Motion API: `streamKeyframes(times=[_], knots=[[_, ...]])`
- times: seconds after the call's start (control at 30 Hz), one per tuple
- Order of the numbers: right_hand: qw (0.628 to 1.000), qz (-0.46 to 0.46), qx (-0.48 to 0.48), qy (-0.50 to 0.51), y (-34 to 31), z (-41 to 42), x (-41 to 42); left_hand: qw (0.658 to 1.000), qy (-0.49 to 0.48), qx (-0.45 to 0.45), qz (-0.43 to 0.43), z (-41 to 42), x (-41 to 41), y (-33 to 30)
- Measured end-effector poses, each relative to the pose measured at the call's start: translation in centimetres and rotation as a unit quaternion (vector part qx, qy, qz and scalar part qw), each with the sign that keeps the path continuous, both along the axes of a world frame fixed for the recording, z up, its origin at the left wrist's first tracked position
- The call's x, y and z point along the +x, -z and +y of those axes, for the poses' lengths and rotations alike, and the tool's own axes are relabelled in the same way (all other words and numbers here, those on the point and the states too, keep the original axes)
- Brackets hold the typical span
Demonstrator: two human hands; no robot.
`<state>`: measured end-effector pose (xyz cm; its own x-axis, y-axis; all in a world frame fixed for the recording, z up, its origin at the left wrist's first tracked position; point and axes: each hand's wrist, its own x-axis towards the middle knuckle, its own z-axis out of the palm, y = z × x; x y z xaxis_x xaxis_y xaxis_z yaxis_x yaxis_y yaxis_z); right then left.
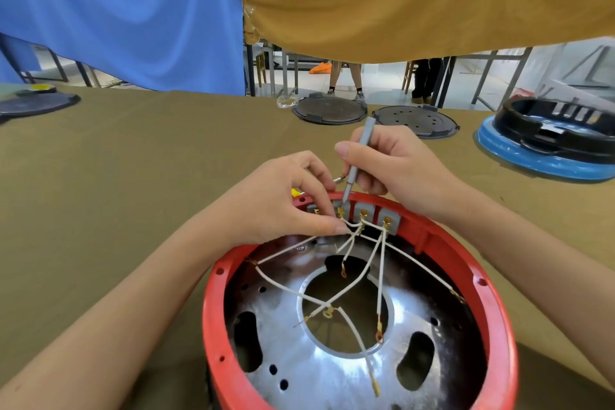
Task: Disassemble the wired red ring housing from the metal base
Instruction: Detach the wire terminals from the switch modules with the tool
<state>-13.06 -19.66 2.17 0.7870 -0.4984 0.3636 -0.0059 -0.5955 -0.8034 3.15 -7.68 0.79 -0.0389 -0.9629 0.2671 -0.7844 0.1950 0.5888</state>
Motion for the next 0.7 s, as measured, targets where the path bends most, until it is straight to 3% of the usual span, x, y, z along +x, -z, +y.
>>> streamKeyframes(times=[0.17, 0.27, 0.33, 0.4, 0.7], knots=[[0.982, 0.139, -0.074, -0.104, -3.9, -0.3, -2.0, 1.000, -0.001, 0.000, -0.001, 0.1, 0.0, 0.0], [0.970, 0.198, -0.112, -0.090, -4.9, -0.3, -2.8, 1.000, -0.002, 0.004, 0.005, 0.2, -0.1, -0.1], [0.947, 0.229, -0.221, -0.044, -4.8, 0.0, -2.8, 1.000, -0.005, 0.007, 0.005, 0.2, -0.2, -0.1], [0.920, 0.247, -0.304, -0.020, -4.7, 0.7, -2.6, 1.000, -0.006, 0.007, 0.001, 0.2, -0.2, -0.1], [0.898, 0.262, -0.354, -0.008, -5.0, 2.8, -2.3, 1.000, -0.008, 0.005, -0.004, 0.2, 0.0, -0.1]])
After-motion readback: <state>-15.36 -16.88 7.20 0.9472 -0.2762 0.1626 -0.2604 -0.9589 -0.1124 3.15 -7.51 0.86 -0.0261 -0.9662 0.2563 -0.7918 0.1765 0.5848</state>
